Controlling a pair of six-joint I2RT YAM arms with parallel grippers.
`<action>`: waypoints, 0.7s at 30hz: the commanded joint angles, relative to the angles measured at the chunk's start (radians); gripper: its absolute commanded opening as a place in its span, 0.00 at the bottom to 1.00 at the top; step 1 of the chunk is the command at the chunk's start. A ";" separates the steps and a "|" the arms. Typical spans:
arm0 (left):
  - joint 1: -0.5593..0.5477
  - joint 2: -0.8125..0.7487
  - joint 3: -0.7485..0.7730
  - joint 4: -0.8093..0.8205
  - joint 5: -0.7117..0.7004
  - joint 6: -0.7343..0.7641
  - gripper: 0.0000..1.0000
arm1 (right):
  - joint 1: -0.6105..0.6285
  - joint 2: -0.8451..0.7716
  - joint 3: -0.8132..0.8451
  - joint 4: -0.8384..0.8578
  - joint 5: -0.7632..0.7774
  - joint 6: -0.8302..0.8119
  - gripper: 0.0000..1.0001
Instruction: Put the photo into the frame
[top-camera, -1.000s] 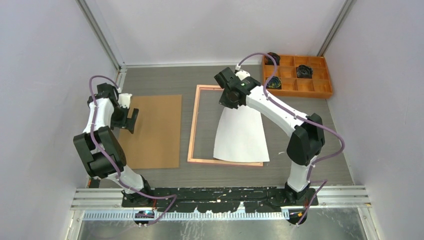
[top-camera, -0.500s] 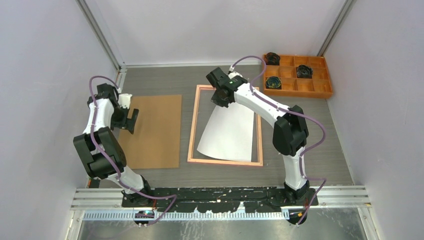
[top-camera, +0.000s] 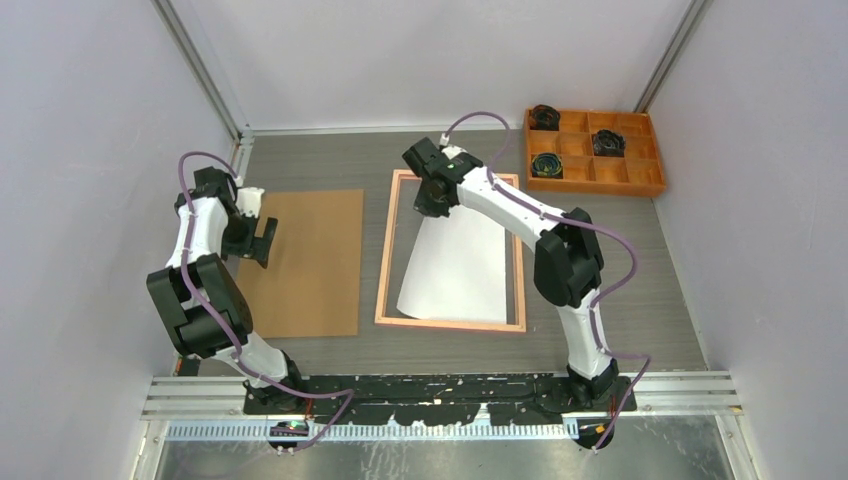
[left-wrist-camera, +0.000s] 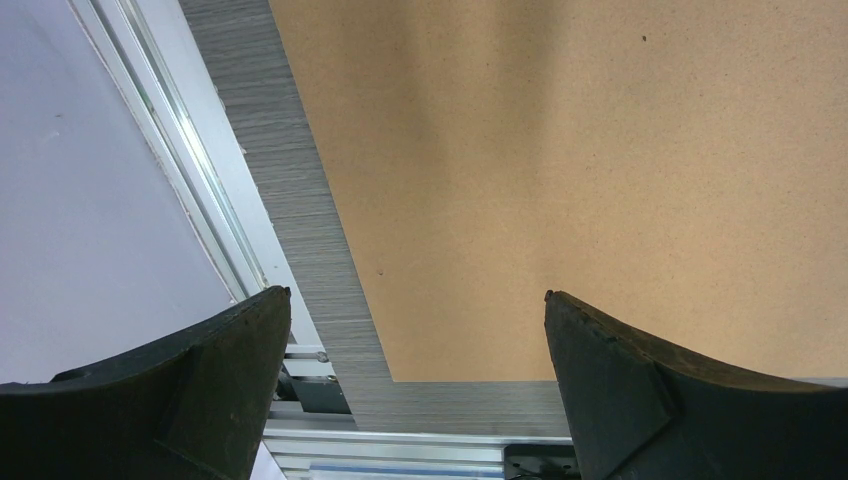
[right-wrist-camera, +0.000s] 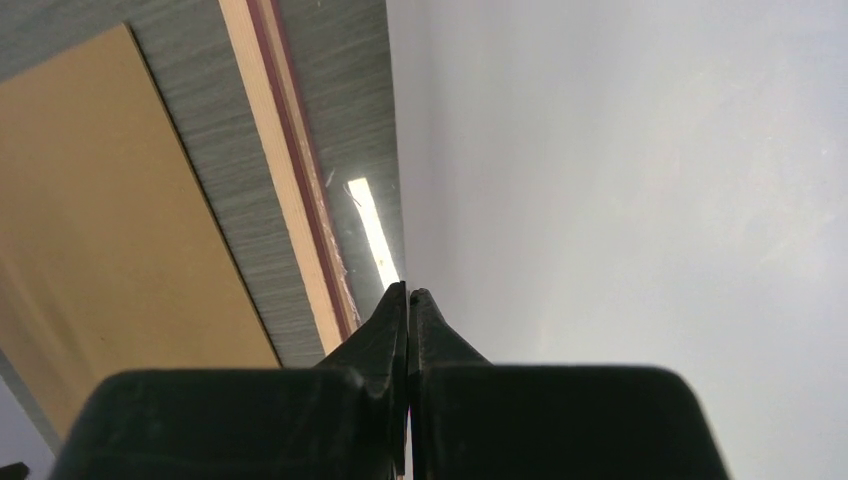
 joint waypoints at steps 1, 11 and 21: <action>0.000 -0.028 -0.002 0.013 -0.001 0.005 1.00 | 0.026 0.028 0.054 -0.035 -0.038 -0.082 0.01; 0.000 -0.033 -0.001 0.008 -0.001 0.003 1.00 | 0.045 0.027 0.073 -0.097 0.081 -0.122 0.01; 0.000 -0.030 -0.006 0.011 -0.001 0.003 1.00 | 0.061 0.060 0.169 -0.163 0.187 -0.205 0.01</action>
